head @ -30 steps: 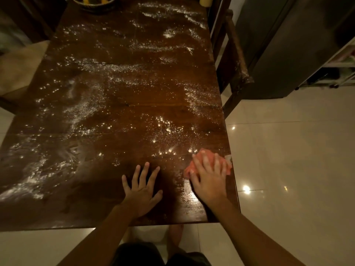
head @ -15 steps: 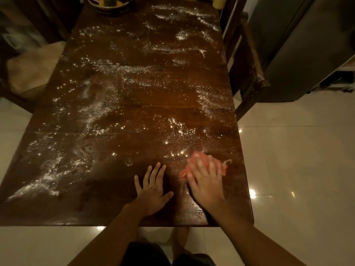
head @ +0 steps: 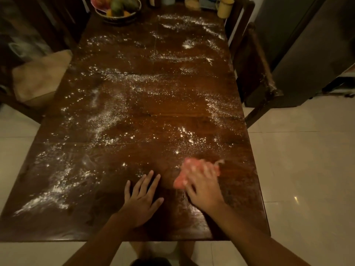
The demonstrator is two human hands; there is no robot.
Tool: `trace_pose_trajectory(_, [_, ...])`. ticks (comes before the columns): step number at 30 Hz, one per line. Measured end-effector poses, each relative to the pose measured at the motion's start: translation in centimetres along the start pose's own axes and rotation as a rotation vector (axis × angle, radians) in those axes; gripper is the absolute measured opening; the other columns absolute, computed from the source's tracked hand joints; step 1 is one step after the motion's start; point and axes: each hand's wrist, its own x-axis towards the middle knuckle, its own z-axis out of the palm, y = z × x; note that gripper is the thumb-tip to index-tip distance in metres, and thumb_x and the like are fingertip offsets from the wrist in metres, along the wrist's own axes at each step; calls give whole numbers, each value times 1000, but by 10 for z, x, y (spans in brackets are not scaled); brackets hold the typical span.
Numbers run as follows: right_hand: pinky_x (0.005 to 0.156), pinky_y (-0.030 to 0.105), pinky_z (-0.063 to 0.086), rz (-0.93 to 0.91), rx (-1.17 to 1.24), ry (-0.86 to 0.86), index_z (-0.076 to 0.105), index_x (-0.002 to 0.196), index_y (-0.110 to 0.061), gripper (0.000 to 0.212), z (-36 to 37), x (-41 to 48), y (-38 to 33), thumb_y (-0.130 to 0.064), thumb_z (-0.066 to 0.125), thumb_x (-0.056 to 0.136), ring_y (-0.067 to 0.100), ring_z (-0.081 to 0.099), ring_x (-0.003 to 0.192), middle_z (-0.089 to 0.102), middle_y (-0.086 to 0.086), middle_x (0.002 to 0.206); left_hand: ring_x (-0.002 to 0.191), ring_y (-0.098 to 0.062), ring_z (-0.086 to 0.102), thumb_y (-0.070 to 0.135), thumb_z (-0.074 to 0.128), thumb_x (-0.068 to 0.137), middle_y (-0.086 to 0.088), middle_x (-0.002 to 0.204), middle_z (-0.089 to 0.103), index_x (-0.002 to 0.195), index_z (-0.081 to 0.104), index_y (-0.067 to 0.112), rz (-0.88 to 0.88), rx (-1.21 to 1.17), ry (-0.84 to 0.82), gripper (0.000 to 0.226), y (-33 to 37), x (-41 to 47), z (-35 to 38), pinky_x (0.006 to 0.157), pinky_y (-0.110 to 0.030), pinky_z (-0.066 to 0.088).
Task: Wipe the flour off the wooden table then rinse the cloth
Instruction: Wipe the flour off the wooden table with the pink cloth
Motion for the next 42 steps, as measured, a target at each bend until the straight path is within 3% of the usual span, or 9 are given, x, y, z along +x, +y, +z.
trace_pose_trajectory(2, [124,49,4,-329,-35,-110,30,151,-47,47,4,-28,3,-54,30,105,18,7,153,22,-19,162,138,-4,-30,74,4,87,21,144,-45,137,-36,48,-3,18,-13,69,0,1,-2,113,-55,-18])
trace_pose_trajectory(4, [123,46,1,-385,-110,-126,27,151,-50,47,3,-48,18,-57,30,104,17,9,154,19,-22,162,136,-4,-32,71,11,93,21,139,-50,135,-39,48,9,25,-41,69,0,1,-4,112,-56,-19])
trace_pose_trajectory(12, [121,55,-9,596,126,138,6,157,-42,62,11,1,-25,-58,15,98,20,-11,154,-4,-13,166,135,-7,-36,64,15,98,14,143,-49,141,-36,40,62,19,-125,71,2,1,-15,111,-60,-20])
trace_pose_trajectory(18, [121,55,-7,-35,-62,-97,9,155,-48,53,19,-35,-45,-55,25,105,14,-10,154,7,-19,164,147,-16,-27,66,14,97,13,146,-45,148,-30,34,80,11,-157,75,1,-2,-17,111,-61,-18])
trace_pose_trajectory(25, [122,47,-8,608,61,173,3,159,-31,57,14,37,-55,-48,12,106,21,-8,154,-5,-8,166,146,-18,-29,60,17,100,8,152,-44,149,-30,33,116,13,-207,74,0,-2,-24,111,-62,-19])
trace_pose_trajectory(32, [123,36,0,-68,-50,-14,23,156,-39,51,11,29,-47,-45,29,106,10,7,153,16,-16,163,141,-14,-36,61,16,100,9,149,-45,150,-29,33,144,5,-204,73,-3,0,-21,109,-62,-23])
trace_pose_trajectory(34, [124,38,3,-27,-15,-6,25,153,-44,49,-2,11,-10,-42,36,105,9,10,153,19,-20,162,137,-11,-39,60,16,100,9,147,-49,149,-30,33,144,-7,-198,72,-1,0,-20,108,-62,-23])
trace_pose_trajectory(39, [122,54,4,627,108,252,23,157,-31,57,-6,13,19,-42,28,101,22,9,153,19,-6,165,143,-16,-35,58,20,100,10,139,-57,149,-30,34,103,-8,-140,74,5,-5,-19,108,-62,-23])
trace_pose_trajectory(42, [123,53,7,320,11,126,31,154,-33,53,6,-10,10,-40,22,102,21,9,154,18,-8,165,149,-31,-21,52,31,100,-7,155,-39,152,-25,31,1,69,-143,79,34,-7,-30,112,-67,-13])
